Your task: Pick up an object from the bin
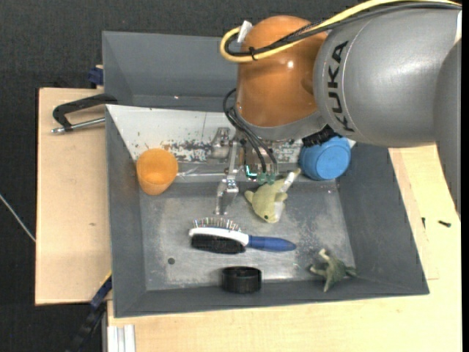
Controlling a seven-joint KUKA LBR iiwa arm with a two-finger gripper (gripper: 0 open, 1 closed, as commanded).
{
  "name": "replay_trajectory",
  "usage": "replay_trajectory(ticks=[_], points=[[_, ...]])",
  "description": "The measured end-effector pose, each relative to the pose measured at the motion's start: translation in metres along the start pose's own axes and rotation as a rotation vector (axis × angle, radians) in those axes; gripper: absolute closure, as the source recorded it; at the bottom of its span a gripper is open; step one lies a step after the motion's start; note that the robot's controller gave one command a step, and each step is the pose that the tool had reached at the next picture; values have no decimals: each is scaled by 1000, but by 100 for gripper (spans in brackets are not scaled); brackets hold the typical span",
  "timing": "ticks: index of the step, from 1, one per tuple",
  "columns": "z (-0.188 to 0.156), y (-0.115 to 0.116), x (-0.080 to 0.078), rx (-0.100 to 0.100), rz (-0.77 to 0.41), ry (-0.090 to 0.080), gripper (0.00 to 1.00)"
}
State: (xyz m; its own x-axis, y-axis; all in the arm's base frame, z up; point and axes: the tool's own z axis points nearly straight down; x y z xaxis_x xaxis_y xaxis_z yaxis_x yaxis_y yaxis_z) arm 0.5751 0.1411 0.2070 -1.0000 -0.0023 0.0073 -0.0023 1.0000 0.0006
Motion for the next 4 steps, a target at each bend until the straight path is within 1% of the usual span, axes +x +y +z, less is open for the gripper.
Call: replay_trajectory(ticks=[1, 2, 3, 4], points=[[83, -62, 70, 4, -78, 4, 0], [131, -71, 65, -2, 62, -20, 0], [131, -70, 67, -2, 60, -14, 100], [-41, -87, 62, -1, -24, -21, 100]])
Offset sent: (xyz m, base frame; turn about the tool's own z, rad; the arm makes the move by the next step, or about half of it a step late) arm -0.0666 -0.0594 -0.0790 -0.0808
